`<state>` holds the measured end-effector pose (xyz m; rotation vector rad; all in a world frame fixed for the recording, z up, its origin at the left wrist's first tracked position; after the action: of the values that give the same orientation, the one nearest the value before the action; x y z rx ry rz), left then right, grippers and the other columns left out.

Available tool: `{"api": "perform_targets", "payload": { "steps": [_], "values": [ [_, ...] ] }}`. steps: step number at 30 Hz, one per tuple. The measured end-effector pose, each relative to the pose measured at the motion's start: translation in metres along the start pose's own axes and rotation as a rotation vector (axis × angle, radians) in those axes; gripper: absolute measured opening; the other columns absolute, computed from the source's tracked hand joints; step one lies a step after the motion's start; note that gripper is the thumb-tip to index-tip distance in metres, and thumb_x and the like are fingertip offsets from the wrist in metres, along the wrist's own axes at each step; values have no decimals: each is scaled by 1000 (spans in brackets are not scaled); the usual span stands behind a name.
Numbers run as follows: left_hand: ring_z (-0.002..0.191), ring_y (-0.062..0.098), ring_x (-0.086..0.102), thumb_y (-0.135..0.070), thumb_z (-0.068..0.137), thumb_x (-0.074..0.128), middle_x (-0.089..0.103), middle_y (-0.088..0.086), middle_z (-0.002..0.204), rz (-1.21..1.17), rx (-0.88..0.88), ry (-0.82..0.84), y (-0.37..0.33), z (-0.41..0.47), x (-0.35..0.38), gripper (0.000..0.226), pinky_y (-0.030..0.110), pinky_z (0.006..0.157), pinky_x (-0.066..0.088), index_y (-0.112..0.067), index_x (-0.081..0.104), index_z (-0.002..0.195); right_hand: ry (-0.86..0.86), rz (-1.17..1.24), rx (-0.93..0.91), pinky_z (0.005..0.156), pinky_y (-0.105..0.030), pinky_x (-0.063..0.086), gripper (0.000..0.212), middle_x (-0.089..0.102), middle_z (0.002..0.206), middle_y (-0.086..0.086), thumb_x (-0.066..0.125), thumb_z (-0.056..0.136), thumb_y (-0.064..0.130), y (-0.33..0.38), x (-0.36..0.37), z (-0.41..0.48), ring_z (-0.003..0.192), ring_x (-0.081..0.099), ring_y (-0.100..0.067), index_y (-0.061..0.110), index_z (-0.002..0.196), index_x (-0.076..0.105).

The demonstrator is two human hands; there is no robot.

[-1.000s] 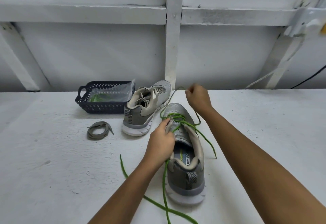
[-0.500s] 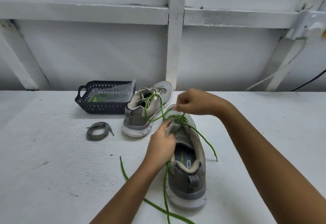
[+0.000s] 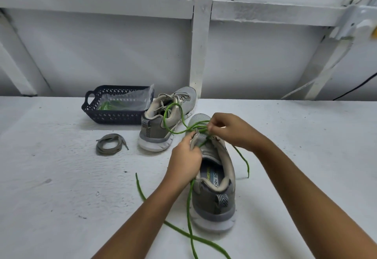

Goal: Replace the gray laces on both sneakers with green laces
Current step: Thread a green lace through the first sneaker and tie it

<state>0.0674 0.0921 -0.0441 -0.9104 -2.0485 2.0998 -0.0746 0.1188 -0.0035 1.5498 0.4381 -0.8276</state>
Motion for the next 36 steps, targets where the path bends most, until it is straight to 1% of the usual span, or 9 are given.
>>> {"api": "perform_targets", "payload": {
  "steps": [3, 7, 10, 15, 17, 20, 24, 29, 36],
  "values": [
    [108, 15, 53, -6, 93, 40, 52, 1, 137, 4, -7, -3, 0, -1, 0, 48, 16, 81, 35, -19, 45, 139, 137, 372, 12, 86, -30, 48, 22, 70, 96, -4, 45, 95, 2, 2, -15, -18, 95, 63, -14, 13, 76, 51],
    [91, 3, 50, -2, 92, 40, 50, -1, 140, -8, -10, 3, -3, -3, -1, 50, 7, 72, 30, -17, 44, 140, 218, 502, 24, 82, -37, 51, 15, 65, 61, -9, 46, 89, 3, 15, -44, -36, 66, 64, -19, 8, 75, 45],
    [71, -5, 45, -2, 92, 40, 49, -2, 140, -9, -12, 1, -4, -3, 0, 50, 8, 65, 29, -18, 43, 140, 340, 339, 80, 84, -47, 51, 24, 58, 49, -9, 38, 90, -6, 24, -55, -41, 52, 60, -20, 6, 72, 46],
    [90, 7, 49, -4, 92, 40, 52, -1, 137, 6, -14, 5, -3, -2, 1, 51, 12, 70, 33, -19, 43, 140, 162, -122, 50, 66, -28, 48, 16, 65, 68, 2, 53, 90, 14, 28, -27, -13, 66, 59, -13, 10, 81, 66],
    [93, 12, 53, -3, 90, 40, 56, 1, 132, 13, -20, 20, -1, -1, 1, 52, 17, 73, 37, -20, 46, 138, 112, -370, 36, 65, -27, 43, 21, 67, 79, -4, 56, 89, 22, 24, -6, 5, 75, 58, -16, 7, 89, 70],
    [104, 13, 56, -2, 88, 39, 58, 0, 131, 8, -22, 33, 1, -1, 1, 52, 15, 78, 37, -19, 48, 136, 116, -461, 81, 67, -31, 45, 23, 67, 83, -15, 57, 84, 20, 13, 21, 25, 81, 61, -27, 2, 87, 70],
    [100, 13, 53, -4, 90, 39, 57, 0, 129, 8, -29, 20, -1, -3, -1, 52, 19, 82, 37, -21, 45, 139, 25, -349, 60, 65, -28, 42, 11, 63, 78, -10, 57, 82, 13, 7, 22, 26, 77, 56, -22, 8, 77, 66],
    [104, 22, 56, -6, 91, 39, 57, 5, 130, 10, -30, 13, 1, -1, 0, 52, 27, 85, 42, -22, 42, 140, 73, 152, 75, 65, -27, 40, 24, 71, 89, -15, 57, 83, 10, 8, -7, 0, 76, 53, -15, 13, 60, 53],
    [89, 6, 47, -6, 93, 39, 50, 1, 139, 3, -17, 10, 1, -1, 0, 50, 14, 72, 32, -18, 40, 142, 432, 290, -55, 64, -22, 42, 28, 63, 58, -1, 48, 77, 13, 28, -45, -35, 60, 54, -13, 22, 52, 58]
  ]
}}
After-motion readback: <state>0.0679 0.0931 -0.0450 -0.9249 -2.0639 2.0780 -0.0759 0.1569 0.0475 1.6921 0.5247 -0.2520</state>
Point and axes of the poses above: each hand's wrist, its own z-axis towards the middle knuckle, its own x-axis out of the palm, y = z × x, the point moved 1 cm from there along z, towards the middle knuckle
